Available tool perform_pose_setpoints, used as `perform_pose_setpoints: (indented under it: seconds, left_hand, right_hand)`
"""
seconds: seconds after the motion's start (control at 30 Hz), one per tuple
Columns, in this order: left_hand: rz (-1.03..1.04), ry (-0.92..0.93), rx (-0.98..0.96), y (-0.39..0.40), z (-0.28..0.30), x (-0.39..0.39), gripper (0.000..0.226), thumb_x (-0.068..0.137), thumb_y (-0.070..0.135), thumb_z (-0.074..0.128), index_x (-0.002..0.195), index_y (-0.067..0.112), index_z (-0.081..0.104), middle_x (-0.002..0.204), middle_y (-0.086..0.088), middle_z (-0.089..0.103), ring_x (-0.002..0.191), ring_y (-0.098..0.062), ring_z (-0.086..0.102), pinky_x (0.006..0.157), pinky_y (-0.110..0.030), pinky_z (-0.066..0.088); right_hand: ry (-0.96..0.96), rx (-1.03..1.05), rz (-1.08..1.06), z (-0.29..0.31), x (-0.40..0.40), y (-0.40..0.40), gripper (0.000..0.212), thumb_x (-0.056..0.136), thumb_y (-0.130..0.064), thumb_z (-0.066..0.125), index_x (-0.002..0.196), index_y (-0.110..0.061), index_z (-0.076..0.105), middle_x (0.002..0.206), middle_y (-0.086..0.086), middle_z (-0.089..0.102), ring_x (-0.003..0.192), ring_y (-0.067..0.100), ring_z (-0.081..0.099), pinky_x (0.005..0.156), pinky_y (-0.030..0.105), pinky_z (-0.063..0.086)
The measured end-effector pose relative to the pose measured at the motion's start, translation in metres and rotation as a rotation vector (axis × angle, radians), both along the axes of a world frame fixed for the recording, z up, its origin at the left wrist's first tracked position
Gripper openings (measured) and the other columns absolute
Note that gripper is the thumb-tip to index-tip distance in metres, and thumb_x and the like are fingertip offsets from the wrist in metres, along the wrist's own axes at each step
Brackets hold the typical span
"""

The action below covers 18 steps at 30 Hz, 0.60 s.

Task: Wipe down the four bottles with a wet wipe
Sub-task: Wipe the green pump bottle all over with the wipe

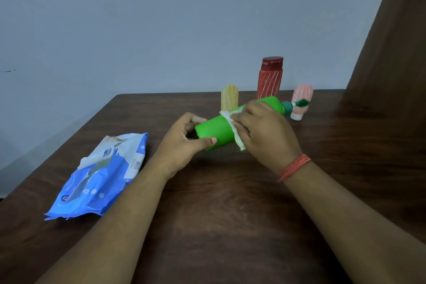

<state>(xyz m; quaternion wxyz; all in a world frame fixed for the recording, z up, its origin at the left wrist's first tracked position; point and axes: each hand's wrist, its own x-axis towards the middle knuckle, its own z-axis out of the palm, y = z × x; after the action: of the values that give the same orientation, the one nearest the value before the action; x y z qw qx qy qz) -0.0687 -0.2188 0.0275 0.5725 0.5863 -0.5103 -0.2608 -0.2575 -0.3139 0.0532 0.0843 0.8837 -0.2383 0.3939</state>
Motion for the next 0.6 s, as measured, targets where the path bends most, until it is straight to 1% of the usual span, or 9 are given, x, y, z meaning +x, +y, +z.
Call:
perform_pose_setpoints:
  seconds: [0.07,0.13,0.2,0.27,0.37,0.43,0.5,0.53,0.6]
  left_hand:
    - [-0.006,0.072,-0.055,0.000,0.000,0.000,0.034,0.076,0.003,0.083,0.096,0.023,0.062,0.097,0.007,0.075,0.096,-0.014,0.066,0.093,-0.054,0.053]
    - [-0.012,0.129,-0.094,0.000,0.000,0.000,0.034,0.071,0.009,0.084,0.091,0.027,0.064,0.097,0.005,0.075,0.097,-0.018,0.065,0.089,-0.052,0.054]
    - [-0.026,0.177,-0.112,0.001,0.001,-0.001,0.030,0.068,0.014,0.082,0.084,0.034,0.066,0.096,0.004,0.075,0.097,-0.020,0.065,0.087,-0.049,0.054]
    - [-0.044,0.202,-0.114,0.000,0.000,-0.004,0.029,0.068,0.015,0.081,0.080,0.037,0.067,0.096,0.006,0.074,0.097,-0.020,0.065,0.085,-0.046,0.054]
    - [-0.068,0.236,-0.131,-0.001,0.000,-0.008,0.029,0.069,0.013,0.079,0.077,0.038,0.066,0.095,0.009,0.075,0.094,-0.016,0.065,0.076,-0.034,0.055]
    - [-0.075,0.252,-0.140,-0.001,0.000,-0.009,0.029,0.068,0.013,0.079,0.075,0.039,0.067,0.093,0.010,0.074,0.093,-0.015,0.064,0.071,-0.028,0.054]
    - [-0.077,0.270,-0.146,-0.001,-0.001,-0.008,0.030,0.066,0.015,0.082,0.076,0.038,0.067,0.093,0.009,0.074,0.094,-0.017,0.064,0.071,-0.029,0.054]
    - [-0.082,0.283,-0.148,0.000,-0.002,-0.007,0.029,0.065,0.016,0.083,0.077,0.038,0.068,0.094,0.007,0.075,0.094,-0.017,0.065,0.071,-0.030,0.055]
    - [-0.094,0.327,-0.155,0.000,-0.003,-0.005,0.029,0.065,0.014,0.082,0.080,0.034,0.067,0.095,0.006,0.075,0.092,-0.014,0.068,0.070,-0.029,0.057]
  right_hand:
    - [-0.082,-0.051,-0.049,0.004,-0.004,-0.007,0.020,0.092,-0.020,0.058,0.097,-0.011,0.075,0.085,0.008,0.060,0.083,0.029,0.056,0.067,0.041,0.049]
    - [-0.181,-0.048,-0.112,0.006,-0.009,-0.012,0.019,0.094,-0.018,0.058,0.097,-0.009,0.075,0.086,0.009,0.061,0.082,0.030,0.055,0.068,0.044,0.049]
    - [-0.144,-0.092,-0.070,0.003,-0.005,-0.006,0.016,0.093,-0.016,0.061,0.098,-0.008,0.074,0.086,0.009,0.061,0.081,0.031,0.056,0.065,0.043,0.049]
    - [-0.087,-0.161,-0.002,-0.001,-0.003,-0.003,0.012,0.092,-0.014,0.064,0.098,-0.009,0.073,0.085,0.009,0.061,0.078,0.031,0.057,0.063,0.042,0.049]
    - [-0.216,-0.105,-0.056,0.003,-0.009,-0.013,0.013,0.093,-0.013,0.063,0.100,-0.008,0.073,0.088,0.010,0.062,0.081,0.032,0.057,0.067,0.045,0.050]
    - [-0.202,-0.085,-0.023,0.000,-0.007,-0.011,0.015,0.093,-0.013,0.062,0.102,-0.007,0.072,0.088,0.010,0.061,0.081,0.030,0.058,0.067,0.044,0.051]
    - [-0.102,-0.141,0.056,-0.004,-0.003,-0.004,0.017,0.095,-0.016,0.059,0.103,-0.008,0.072,0.087,0.009,0.061,0.079,0.030,0.059,0.064,0.041,0.050]
    - [-0.102,-0.160,0.065,-0.003,-0.003,-0.006,0.018,0.095,-0.017,0.058,0.102,-0.009,0.073,0.086,0.009,0.061,0.078,0.030,0.059,0.064,0.041,0.049]
    - [-0.215,-0.135,-0.005,0.000,-0.009,-0.015,0.018,0.095,-0.016,0.058,0.101,-0.008,0.073,0.088,0.010,0.063,0.080,0.030,0.060,0.066,0.043,0.050]
